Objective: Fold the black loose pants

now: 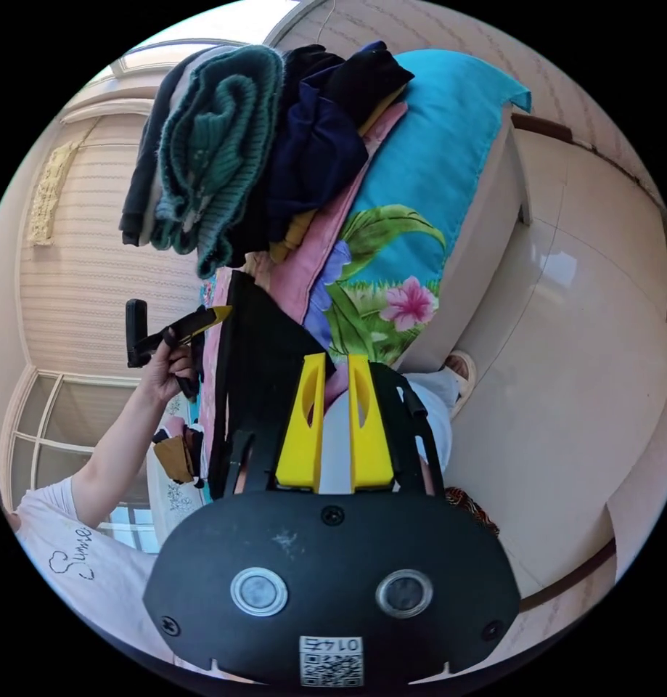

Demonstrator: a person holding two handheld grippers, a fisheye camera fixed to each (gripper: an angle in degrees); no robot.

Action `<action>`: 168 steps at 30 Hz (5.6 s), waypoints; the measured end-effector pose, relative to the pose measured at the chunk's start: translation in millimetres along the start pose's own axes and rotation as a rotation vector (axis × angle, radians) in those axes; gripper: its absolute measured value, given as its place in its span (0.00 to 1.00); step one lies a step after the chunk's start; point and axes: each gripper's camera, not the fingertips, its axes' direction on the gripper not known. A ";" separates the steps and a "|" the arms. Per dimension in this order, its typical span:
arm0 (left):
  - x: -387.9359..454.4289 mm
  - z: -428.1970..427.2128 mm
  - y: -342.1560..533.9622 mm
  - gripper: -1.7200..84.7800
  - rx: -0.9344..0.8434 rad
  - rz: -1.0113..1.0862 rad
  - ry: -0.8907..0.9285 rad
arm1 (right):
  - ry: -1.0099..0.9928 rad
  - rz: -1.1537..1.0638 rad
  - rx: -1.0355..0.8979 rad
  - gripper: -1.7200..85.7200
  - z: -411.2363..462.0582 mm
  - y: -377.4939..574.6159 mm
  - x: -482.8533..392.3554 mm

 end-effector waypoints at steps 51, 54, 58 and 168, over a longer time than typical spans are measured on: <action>14.0 -156.8 189.3 0.06 0.011 0.145 -0.336 | 0.015 -0.098 0.052 0.04 -3.1 26.1 -220.8; 19.1 -159.5 278.0 0.07 -0.088 0.044 -0.386 | 0.116 -0.382 -0.078 0.05 10.9 57.9 -291.2; 18.7 -152.3 346.0 0.09 -0.126 -0.130 -0.438 | 0.170 -0.843 -0.276 0.06 65.9 94.0 -419.1; 136.8 -567.7 1368.1 0.01 1.205 -1.458 -0.357 | 0.135 -1.957 -0.766 0.02 611.5 861.5 -1282.0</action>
